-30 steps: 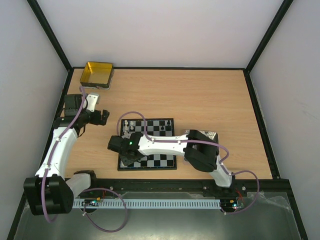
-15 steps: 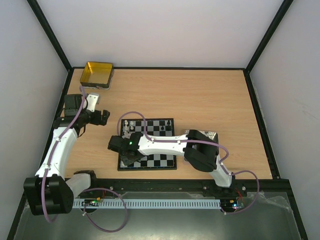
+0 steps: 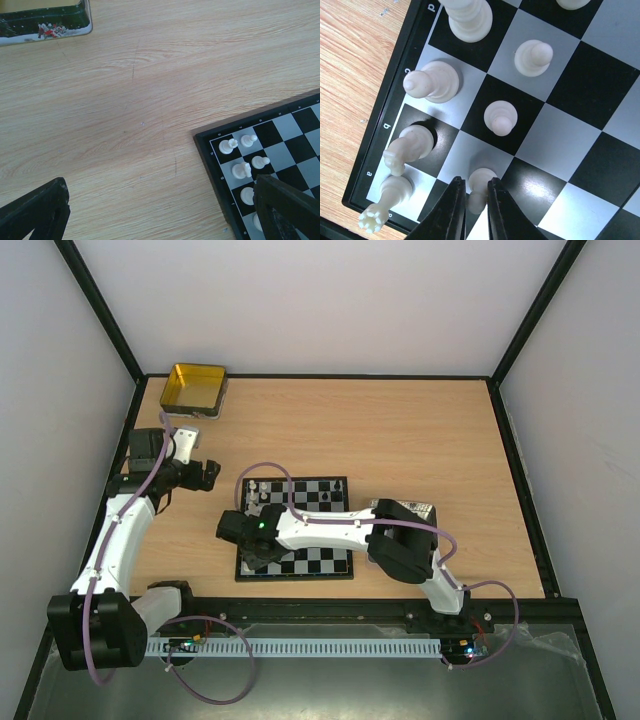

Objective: Set up the chess pieces on the board
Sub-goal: Place the chess piece on the chessboard.

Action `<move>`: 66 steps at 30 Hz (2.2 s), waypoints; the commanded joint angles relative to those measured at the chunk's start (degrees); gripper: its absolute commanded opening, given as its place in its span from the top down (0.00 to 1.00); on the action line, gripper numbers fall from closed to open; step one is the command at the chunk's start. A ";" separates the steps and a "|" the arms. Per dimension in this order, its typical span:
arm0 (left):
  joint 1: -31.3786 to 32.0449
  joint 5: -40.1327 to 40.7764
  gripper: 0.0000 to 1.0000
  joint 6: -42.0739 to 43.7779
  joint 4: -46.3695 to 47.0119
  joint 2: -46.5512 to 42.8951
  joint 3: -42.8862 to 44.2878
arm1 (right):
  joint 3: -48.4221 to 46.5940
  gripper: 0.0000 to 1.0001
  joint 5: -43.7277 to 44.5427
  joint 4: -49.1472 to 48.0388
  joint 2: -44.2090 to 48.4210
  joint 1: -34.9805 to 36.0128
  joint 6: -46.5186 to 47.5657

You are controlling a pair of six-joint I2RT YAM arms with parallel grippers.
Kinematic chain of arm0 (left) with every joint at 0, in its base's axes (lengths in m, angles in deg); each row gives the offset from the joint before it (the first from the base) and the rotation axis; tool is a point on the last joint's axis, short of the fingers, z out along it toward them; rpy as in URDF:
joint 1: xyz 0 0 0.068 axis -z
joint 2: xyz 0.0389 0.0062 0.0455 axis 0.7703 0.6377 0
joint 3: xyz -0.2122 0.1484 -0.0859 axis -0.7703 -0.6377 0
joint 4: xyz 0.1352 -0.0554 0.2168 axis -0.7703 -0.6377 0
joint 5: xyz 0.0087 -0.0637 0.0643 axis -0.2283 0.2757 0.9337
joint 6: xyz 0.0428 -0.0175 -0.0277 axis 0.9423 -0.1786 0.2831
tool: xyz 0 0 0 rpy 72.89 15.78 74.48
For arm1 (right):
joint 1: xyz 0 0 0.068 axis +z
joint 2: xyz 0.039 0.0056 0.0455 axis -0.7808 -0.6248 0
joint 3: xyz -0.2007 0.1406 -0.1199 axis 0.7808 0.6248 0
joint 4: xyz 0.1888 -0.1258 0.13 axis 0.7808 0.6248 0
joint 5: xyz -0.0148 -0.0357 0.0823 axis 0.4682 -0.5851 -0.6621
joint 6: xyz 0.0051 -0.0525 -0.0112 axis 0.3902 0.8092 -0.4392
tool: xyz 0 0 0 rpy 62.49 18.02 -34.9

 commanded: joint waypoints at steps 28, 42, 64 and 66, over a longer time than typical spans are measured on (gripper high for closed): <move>-0.22 -1.49 0.01 0.41 -0.38 0.18 -0.37 | -2.20 0.89 -0.63 -0.38 -1.68 -0.25 1.24; -0.16 -1.99 0.01 0.52 -0.38 0.05 -0.33 | -2.29 0.81 0.51 0.01 -1.11 -0.25 0.95; -0.14 -3.39 0.01 0.91 -0.72 0.36 -0.31 | 20.40 0.73 12.03 3.48 30.61 -13.30 -3.82; -0.06 -3.38 0.01 0.91 -0.65 0.45 -0.28 | 27.11 0.72 11.16 1.82 35.84 -17.63 -4.55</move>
